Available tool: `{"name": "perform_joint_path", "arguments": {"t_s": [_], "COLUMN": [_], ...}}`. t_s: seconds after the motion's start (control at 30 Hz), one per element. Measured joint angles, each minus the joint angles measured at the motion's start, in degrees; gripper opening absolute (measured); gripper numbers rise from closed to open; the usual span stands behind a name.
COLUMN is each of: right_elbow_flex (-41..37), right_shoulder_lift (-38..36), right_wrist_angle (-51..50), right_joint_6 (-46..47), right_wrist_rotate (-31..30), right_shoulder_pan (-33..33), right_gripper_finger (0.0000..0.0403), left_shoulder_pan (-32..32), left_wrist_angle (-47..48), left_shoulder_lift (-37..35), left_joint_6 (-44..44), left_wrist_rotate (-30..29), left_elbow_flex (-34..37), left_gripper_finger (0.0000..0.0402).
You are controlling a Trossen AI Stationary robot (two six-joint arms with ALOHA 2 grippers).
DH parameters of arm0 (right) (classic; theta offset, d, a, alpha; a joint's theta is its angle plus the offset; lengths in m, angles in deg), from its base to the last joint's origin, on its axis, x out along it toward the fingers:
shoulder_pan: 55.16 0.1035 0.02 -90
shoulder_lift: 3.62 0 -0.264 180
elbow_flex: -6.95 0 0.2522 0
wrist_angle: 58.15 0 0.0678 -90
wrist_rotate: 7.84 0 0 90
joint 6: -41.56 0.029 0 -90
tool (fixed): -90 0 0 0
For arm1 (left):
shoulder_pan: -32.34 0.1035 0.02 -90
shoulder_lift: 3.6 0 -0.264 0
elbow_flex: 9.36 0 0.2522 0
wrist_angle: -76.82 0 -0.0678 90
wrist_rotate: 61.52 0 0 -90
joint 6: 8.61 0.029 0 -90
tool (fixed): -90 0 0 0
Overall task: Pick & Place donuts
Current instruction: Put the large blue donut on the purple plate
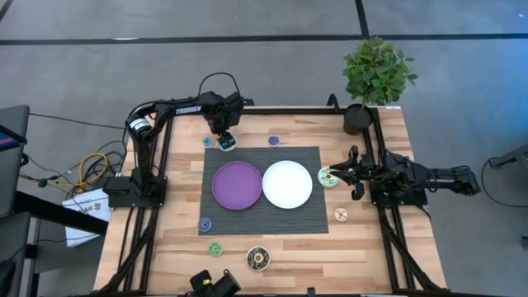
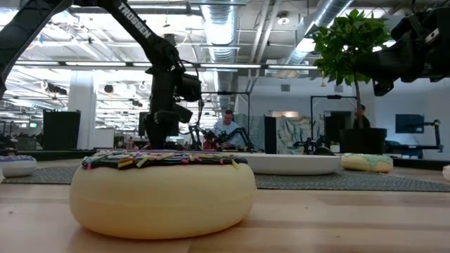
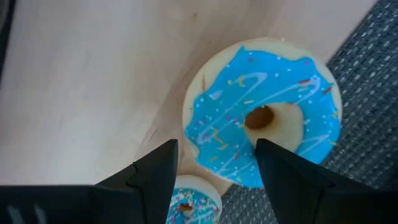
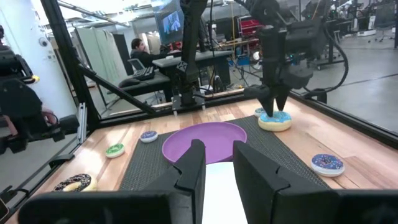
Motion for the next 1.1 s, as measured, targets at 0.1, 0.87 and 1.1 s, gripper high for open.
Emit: {"name": "perform_joint_path", "arguments": {"t_s": [0.1, 0.87, 1.1], "right_elbow_flex": [0.0, 0.0, 0.0], "right_shoulder_lift": [0.0, 0.0, 0.0], "right_wrist_angle": [0.0, 0.0, 0.0], "right_joint_6": [0.0, 0.0, 0.0], "right_wrist_rotate": [0.0, 0.0, 0.0], "right_shoulder_pan": [0.0, 0.0, 0.0], "right_gripper_finger": [0.0073, 0.0073, 0.0073], "left_shoulder_pan": [0.0, 0.0, 0.0], "left_wrist_angle": [-1.3, -5.9, -7.3], "left_shoulder_lift": [0.0, 0.0, 0.0], "left_joint_6": [-0.1, -0.9, -1.1], "left_wrist_rotate": [0.1, 0.7, 0.7], "left_elbow_flex": [1.5, 1.8, 2.9], "left_gripper_finger": [0.0212, 0.0212, 0.0212]}}
